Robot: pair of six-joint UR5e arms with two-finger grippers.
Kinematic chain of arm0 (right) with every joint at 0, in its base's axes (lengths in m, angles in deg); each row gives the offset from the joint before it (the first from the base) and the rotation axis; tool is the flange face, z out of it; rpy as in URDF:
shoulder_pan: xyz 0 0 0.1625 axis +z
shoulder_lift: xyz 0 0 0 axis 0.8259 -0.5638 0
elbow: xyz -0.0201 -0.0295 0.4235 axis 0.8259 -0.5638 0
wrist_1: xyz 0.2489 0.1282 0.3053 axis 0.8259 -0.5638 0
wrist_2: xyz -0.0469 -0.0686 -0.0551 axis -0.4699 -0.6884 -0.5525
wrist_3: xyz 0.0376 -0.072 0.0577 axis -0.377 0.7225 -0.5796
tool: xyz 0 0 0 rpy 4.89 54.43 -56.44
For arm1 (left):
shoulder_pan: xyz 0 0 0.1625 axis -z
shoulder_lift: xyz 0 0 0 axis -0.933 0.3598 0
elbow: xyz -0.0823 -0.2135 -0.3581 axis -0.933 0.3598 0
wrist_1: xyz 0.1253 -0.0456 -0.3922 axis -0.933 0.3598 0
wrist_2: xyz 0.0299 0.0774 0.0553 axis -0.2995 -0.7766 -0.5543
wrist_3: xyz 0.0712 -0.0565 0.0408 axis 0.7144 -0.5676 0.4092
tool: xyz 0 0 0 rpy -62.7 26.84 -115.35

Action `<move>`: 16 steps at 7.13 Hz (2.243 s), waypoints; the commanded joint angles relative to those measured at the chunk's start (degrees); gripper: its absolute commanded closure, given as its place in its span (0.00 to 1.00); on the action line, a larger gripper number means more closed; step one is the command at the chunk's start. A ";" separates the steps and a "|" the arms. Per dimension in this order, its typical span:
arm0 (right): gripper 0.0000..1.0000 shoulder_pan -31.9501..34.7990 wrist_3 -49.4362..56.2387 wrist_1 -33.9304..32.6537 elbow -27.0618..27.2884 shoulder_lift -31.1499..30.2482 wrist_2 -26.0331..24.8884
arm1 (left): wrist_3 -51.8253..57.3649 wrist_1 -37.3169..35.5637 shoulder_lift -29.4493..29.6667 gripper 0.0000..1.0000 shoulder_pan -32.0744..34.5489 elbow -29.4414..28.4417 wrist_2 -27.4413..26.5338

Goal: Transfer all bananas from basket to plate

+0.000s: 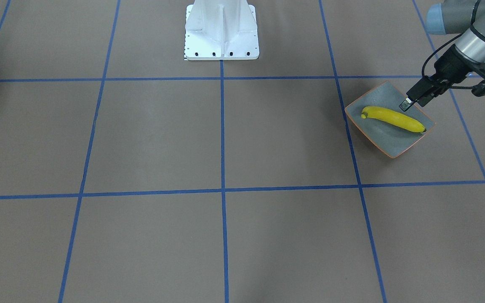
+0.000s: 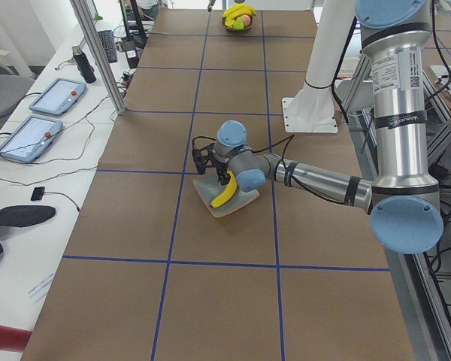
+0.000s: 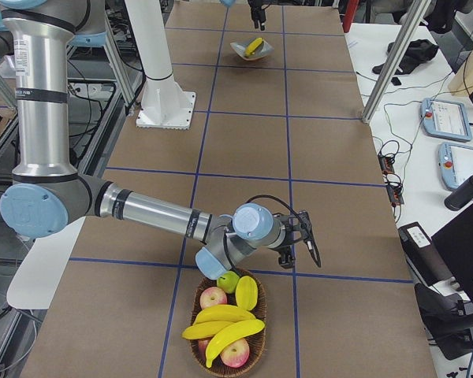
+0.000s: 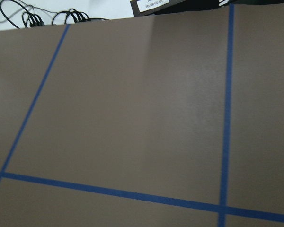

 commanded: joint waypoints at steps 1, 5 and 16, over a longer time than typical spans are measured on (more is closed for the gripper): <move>0.00 7.52 27.53 -14.29 -0.50 -2.55 0.12 | 0.12 0.03 0.10 0.01 -0.07 -0.13 0.06; 0.00 16.77 60.89 -31.79 -6.56 -2.65 0.65 | 0.03 0.12 0.62 0.01 -0.24 -0.57 -0.12; 0.18 16.26 82.23 -41.68 -12.81 -1.15 -2.59 | 0.03 0.20 1.77 0.01 -0.33 -1.45 -0.73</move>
